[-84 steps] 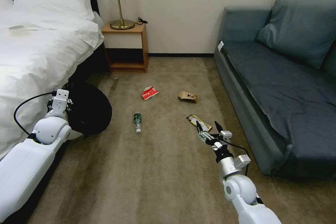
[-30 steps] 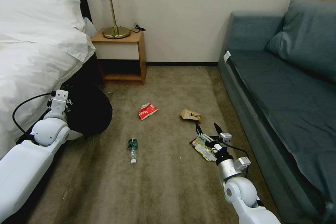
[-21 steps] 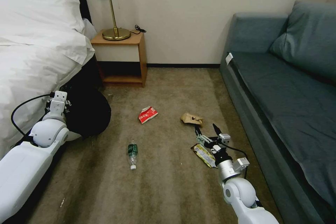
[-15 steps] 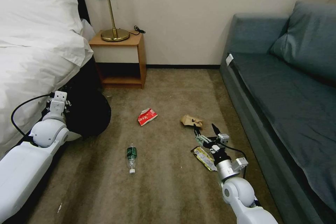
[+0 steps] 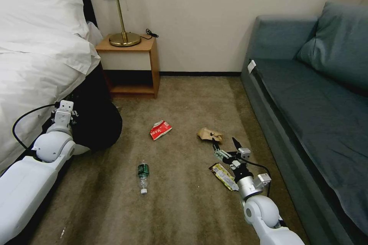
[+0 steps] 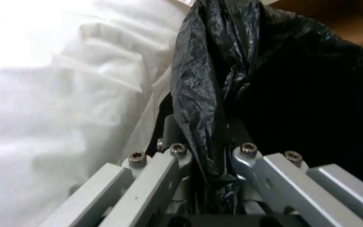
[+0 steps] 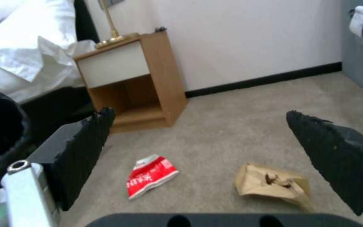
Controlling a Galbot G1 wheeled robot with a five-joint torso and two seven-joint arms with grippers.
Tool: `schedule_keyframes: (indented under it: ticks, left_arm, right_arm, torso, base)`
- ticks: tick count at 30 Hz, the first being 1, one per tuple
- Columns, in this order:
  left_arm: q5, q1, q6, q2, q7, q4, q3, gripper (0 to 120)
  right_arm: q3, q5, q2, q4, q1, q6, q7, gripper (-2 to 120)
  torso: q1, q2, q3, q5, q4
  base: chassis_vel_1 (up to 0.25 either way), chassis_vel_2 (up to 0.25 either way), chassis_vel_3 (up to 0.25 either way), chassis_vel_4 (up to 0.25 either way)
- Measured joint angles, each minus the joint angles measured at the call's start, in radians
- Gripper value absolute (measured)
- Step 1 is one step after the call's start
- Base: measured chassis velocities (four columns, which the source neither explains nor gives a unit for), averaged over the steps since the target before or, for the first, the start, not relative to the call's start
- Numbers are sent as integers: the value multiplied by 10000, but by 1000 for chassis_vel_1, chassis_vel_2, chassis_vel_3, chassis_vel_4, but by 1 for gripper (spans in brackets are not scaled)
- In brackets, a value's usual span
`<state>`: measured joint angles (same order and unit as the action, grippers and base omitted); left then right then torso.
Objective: Pick up the trash bin, then pick up the garbage on the floor and place it into the trash bin.
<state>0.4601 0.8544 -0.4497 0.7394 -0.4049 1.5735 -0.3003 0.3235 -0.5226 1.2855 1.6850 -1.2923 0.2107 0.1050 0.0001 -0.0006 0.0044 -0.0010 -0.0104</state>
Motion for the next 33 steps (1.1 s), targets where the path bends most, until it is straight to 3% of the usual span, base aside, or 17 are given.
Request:
schedule_keyframes:
  ticks: [7, 10, 13, 15, 21, 28, 30, 33]
  left_arm:
    - [-7, 33, 13, -12, 7, 119, -55, 6]
    - [-11, 133, 14, -1, 11, 290, -64, 6]
    - [-12, 155, 15, -3, 11, 321, -71, 6]
    - [-30, 373, 15, -4, 4, 548, -113, 6]
    - [-94, 682, -41, -23, -78, 911, -112, 6]
    - [-95, 1084, -13, -48, -103, 1179, -443, 6]
    - [-227, 1642, 137, -49, -39, 1304, -912, 6]
    - [-377, 2046, 310, -49, 70, 1336, -1236, 6]
  right_arm:
    - [-101, 218, -372, -8, -126, -499, -624, 100]
    - [-349, 201, -1295, -108, -175, -862, -1274, 100]
    - [-384, 178, -1501, -152, -192, -902, -1351, 100]
    - [-496, 70, -2322, -526, -256, -951, -1480, 100]
    - [-1270, -97, -3056, -1624, -200, -911, -1300, 100]
    - [-2351, -90, -3136, -2480, 537, -909, -1048, 100]
    - [-2926, -123, -2962, -3124, 1237, -894, -924, 100]
    - [-3300, -142, -2846, -3640, 1719, -876, -792, 100]
  torso:
    - [0, 0, 0, 1, -1]
    - [0, 0, 0, 2, 0]
    - [0, 0, 0, 1, 0]
    - [0, 0, 0, 2, -4]
    - [0, 0, 0, 0, -5]
    - [0, 0, 0, 0, 0]
    - [0, 0, 0, -1, 1]
    - [0, 0, 1, 0, 4]
  base:
    - [0, 0, 0, 0]
    - [0, 0, 0, 0]
    - [0, 0, 0, 0]
    - [0, 0, 0, 0]
    - [0, 0, 0, 0]
    - [0, 0, 0, 0]
    - [0, 0, 0, 0]
    - [0, 0, 0, 0]
